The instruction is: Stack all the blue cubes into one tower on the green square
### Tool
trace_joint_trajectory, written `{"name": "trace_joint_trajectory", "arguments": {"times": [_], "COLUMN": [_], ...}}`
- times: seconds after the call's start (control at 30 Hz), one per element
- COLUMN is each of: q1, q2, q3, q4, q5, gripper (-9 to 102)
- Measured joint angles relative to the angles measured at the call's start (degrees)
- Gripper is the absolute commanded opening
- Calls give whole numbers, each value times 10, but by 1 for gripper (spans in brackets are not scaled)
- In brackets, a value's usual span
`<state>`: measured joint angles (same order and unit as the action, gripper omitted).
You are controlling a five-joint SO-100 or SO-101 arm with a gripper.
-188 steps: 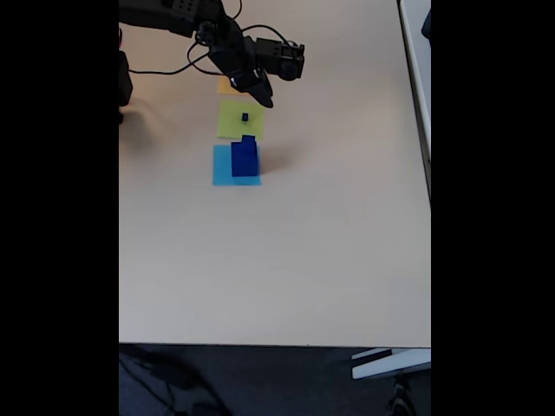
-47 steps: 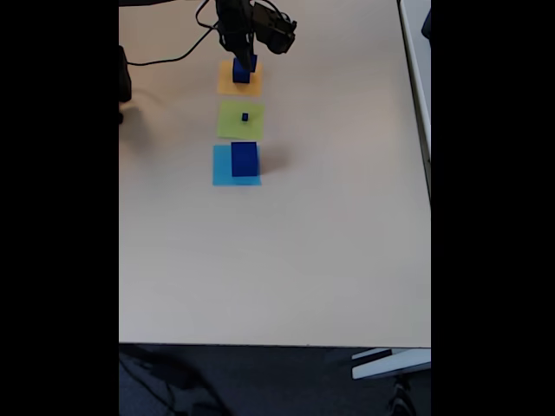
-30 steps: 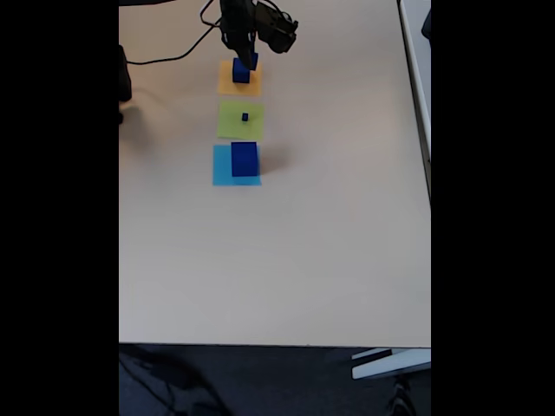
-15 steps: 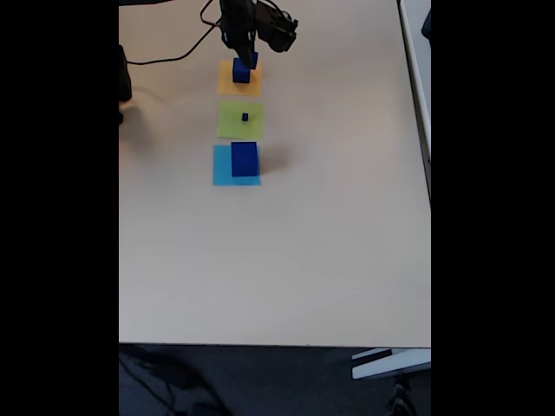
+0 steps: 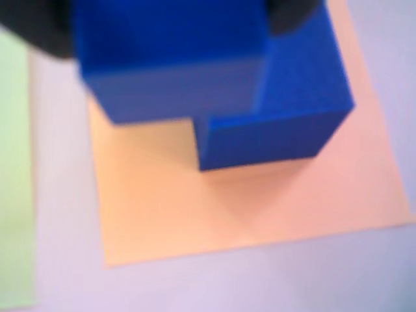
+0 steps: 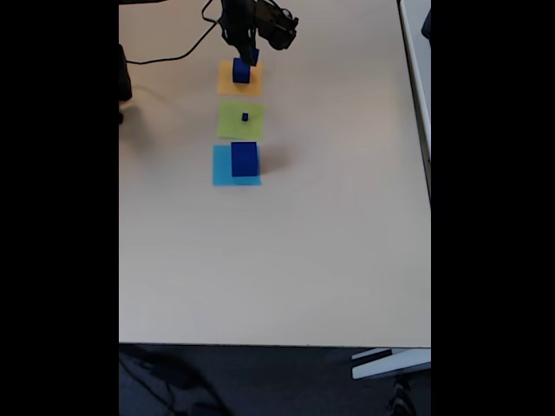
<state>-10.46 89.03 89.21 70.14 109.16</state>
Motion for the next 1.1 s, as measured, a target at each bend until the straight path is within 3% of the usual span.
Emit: {"name": "trace_joint_trajectory", "arguments": {"times": [1.1], "q1": [-47], "q2": [0], "q3": [117], "q4": [-104], "q5": [80], "gripper": [4]}}
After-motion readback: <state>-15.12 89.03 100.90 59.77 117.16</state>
